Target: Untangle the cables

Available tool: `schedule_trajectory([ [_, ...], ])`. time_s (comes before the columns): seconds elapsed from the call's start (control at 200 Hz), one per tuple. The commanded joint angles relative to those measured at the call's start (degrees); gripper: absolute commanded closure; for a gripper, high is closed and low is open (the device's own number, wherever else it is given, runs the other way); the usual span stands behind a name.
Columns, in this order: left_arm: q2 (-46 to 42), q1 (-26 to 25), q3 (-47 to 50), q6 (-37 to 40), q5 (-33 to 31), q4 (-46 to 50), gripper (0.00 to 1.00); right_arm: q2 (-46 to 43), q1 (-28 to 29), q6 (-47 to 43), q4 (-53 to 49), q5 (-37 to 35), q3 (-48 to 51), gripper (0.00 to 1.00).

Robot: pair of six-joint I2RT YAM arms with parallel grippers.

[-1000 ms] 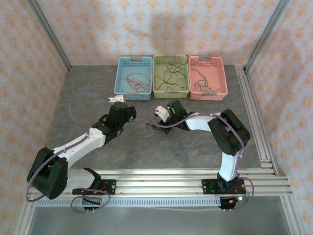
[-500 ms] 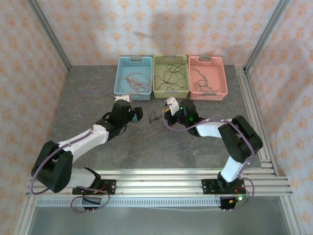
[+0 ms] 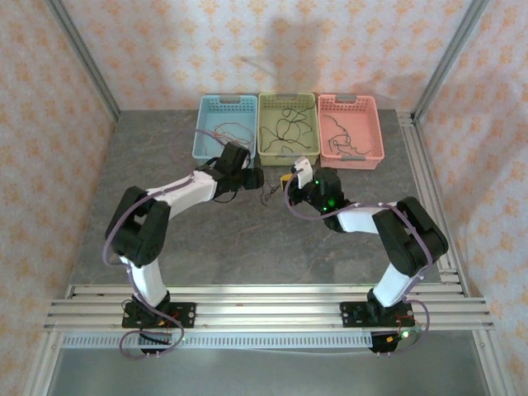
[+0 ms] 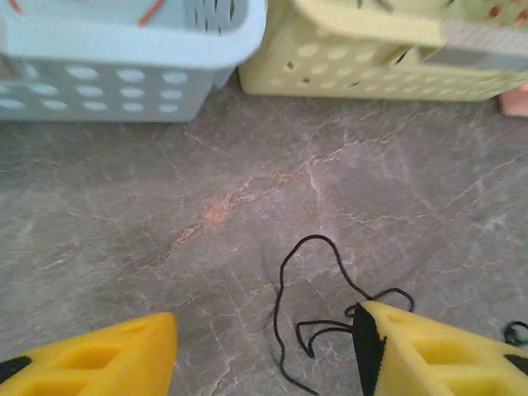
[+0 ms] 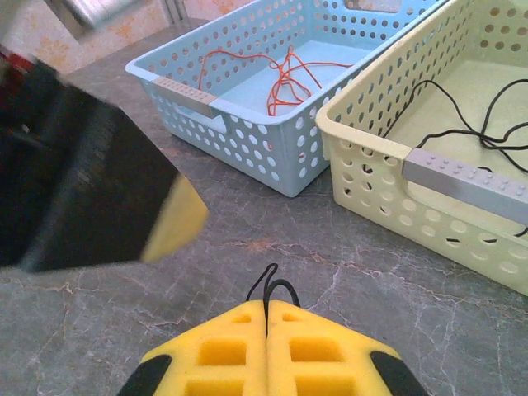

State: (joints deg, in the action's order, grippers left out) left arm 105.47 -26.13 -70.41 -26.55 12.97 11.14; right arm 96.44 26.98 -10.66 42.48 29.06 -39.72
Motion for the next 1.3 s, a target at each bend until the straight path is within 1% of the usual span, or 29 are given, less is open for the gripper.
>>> schedule_trajectory([
  [0.0,3.23,0.29,-3.98,0.48,3.18,8.76,0.44,1.17,-0.73,0.72,2.47,-1.46,-0.35,1.00],
  [0.045,3.54,0.31,-5.05,0.62,3.70,9.50,0.45,1.50,-0.96,0.81,2.42,-1.87,-0.48,1.00],
  [0.07,5.50,0.29,-5.65,0.72,3.60,10.17,0.45,1.77,-1.08,0.89,2.23,-2.11,-0.62,1.00],
  [0.125,6.68,0.26,-6.72,0.92,3.35,11.32,0.47,2.22,-1.38,1.07,1.48,-2.21,-1.00,1.00],
  [0.32,8.61,-0.17,-8.32,1.71,3.45,12.61,0.51,3.42,-1.97,1.25,-0.76,-3.61,-1.97,1.00],
  [0.425,8.84,-0.47,-8.60,2.27,4.52,12.31,0.51,3.37,-2.84,2.49,-0.70,-4.02,-2.03,1.00],
  [0.53,9.52,-0.93,-9.49,2.89,5.39,12.54,0.47,3.36,-3.30,3.18,0.24,-3.97,-1.58,1.00],
  [0.631,10.91,-1.80,-11.26,3.45,5.46,13.78,0.47,3.44,-3.27,3.07,-0.25,-3.61,-1.93,1.00],
  [0.806,14.40,-3.60,-16.52,4.46,1.90,19.43,0.49,3.42,-3.27,3.09,-0.21,-3.42,-1.93,1.00],
  [0.901,15.80,-4.32,-18.67,4.93,0.43,21.73,0.52,3.43,-3.31,3.10,-0.24,-3.34,-1.94,1.00],
  [0.976,16.49,-4.50,-19.45,4.84,-0.52,22.71,0.57,3.32,-3.29,3.08,-0.23,-3.31,-1.93,1.00],
  [1.056,17.25,-4.54,-19.89,4.79,-0.67,22.96,0.64,3.40,-3.27,3.08,-0.23,-3.31,-1.93,1.00],
  [1.236,18.51,-4.54,-20.58,4.71,-0.37,23.36,0.84,3.41,-3.34,3.10,-0.40,-3.24,-2.02,1.00],
  [1.296,17.52,-4.55,-19.55,4.73,-0.40,22.29,0.94,3.42,-3.34,3.07,-0.37,-3.36,-1.94,1.00],
])
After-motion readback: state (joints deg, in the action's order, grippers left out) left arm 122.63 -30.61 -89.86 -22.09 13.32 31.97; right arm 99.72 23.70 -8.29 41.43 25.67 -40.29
